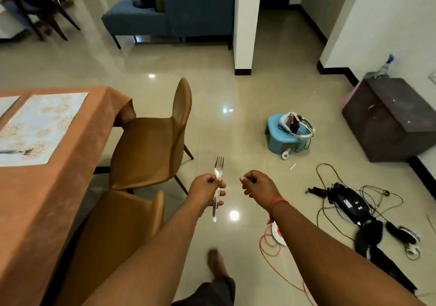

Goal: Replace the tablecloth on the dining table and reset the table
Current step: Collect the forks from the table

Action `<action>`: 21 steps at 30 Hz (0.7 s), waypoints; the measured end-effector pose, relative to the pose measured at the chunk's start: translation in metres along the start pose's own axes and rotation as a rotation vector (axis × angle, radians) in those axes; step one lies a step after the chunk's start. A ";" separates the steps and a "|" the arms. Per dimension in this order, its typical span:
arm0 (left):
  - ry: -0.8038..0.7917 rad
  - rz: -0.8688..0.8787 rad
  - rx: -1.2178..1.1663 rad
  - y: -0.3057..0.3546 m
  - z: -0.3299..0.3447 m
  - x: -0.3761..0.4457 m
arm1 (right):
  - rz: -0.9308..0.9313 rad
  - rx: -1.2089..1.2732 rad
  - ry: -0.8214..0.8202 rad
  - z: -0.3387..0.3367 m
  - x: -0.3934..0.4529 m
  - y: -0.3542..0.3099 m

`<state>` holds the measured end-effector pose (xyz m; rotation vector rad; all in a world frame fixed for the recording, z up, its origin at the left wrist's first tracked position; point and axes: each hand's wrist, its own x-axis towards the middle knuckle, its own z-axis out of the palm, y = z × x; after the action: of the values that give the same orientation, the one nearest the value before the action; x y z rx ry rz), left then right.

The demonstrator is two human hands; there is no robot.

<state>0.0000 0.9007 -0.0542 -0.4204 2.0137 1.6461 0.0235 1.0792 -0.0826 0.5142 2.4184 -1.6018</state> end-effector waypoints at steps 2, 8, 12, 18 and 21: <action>0.014 -0.015 -0.014 0.011 0.001 0.036 | 0.012 -0.015 -0.039 -0.003 0.036 -0.002; -0.003 -0.042 -0.036 0.094 0.016 0.171 | 0.036 -0.028 -0.080 -0.045 0.179 -0.044; -0.038 -0.053 -0.018 0.158 0.031 0.247 | 0.038 -0.014 -0.024 -0.076 0.271 -0.079; -0.047 -0.045 -0.027 0.241 0.044 0.358 | 0.039 -0.080 -0.072 -0.105 0.404 -0.114; -0.005 -0.035 -0.041 0.280 0.042 0.424 | 0.001 -0.107 -0.095 -0.115 0.485 -0.135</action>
<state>-0.4919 1.0346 -0.0680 -0.4624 1.9606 1.6684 -0.4723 1.2234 -0.0903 0.4113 2.4159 -1.4519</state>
